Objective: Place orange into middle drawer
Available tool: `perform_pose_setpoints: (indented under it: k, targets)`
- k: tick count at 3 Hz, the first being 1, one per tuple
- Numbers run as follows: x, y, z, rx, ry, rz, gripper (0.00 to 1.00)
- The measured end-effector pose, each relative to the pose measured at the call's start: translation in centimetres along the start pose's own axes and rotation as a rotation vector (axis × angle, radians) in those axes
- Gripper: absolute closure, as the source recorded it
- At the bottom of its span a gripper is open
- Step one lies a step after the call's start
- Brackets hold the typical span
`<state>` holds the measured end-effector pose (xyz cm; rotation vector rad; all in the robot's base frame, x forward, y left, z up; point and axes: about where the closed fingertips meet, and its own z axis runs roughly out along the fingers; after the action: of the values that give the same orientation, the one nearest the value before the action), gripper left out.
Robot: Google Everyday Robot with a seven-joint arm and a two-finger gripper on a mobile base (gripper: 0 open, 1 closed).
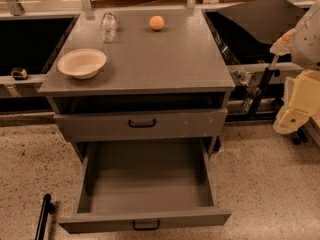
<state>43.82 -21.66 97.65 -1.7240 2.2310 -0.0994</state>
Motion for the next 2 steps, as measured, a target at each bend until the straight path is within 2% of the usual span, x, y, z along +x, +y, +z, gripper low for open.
perform_pose_setpoints:
  k: [1,2]
  targets:
    - [-0.1,-0.3,-0.2,0.015,-0.004,0.006,0.0]
    - [-1.9,-2.4,0.4,0.053,-0.048,0.023,0.0]
